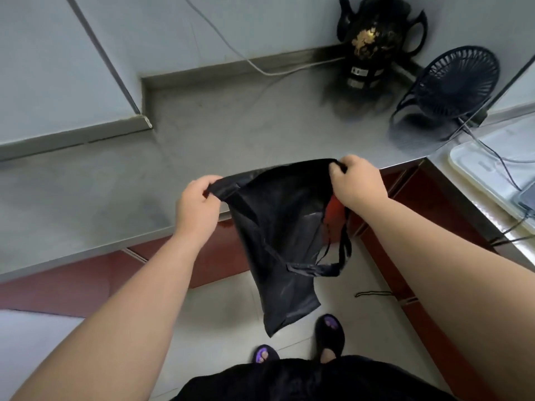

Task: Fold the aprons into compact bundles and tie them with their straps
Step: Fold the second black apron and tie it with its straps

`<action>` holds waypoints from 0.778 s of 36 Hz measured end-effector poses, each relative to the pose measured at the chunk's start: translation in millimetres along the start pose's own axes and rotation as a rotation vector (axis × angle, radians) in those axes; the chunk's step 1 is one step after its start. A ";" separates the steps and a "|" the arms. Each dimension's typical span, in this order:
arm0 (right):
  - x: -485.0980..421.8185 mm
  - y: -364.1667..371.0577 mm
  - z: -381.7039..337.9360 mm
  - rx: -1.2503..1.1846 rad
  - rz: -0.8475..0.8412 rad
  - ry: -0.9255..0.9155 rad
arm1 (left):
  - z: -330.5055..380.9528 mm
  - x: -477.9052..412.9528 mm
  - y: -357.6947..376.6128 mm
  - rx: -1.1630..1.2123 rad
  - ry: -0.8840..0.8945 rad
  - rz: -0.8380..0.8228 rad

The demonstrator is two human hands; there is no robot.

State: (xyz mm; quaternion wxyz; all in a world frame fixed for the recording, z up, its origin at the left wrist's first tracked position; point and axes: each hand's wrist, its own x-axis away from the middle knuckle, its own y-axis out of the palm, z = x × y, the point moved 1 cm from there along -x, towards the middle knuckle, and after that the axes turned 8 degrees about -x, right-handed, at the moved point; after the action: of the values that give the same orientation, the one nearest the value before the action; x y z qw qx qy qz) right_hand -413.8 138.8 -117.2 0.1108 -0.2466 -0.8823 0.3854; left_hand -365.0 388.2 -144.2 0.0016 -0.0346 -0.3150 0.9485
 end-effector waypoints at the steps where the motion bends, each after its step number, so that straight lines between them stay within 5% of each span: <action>1: 0.4 -0.1 -2.9 -0.010 0.020 -0.015 | -2.0 0.3 -2.6 0.014 -0.004 -0.022; 5: 11.0 -2.9 -16.5 -0.196 0.055 -0.113 | -6.5 5.9 -17.4 0.015 -0.001 -0.066; 12: 23.2 -4.1 -40.8 -0.583 0.058 -0.025 | 2.5 11.1 -35.3 0.022 0.075 -0.128; 21: 17.0 -8.7 -62.5 -0.007 -0.288 -0.270 | -2.6 -5.0 -66.8 -0.235 0.175 0.021; 26: 22.4 -14.3 -87.6 -0.028 0.143 -0.396 | 17.7 5.0 -88.7 -0.254 0.387 0.494; 28: 22.3 -12.4 -99.0 -0.094 0.196 -0.461 | 25.0 4.0 -96.1 -0.227 0.389 0.580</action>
State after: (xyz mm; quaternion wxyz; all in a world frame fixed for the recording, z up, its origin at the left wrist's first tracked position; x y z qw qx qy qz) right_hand -399.0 205.1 -40.8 -0.1427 -0.2414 -0.8731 0.3988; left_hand -372.5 450.4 -67.1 -0.2115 -0.3023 -0.3892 0.8441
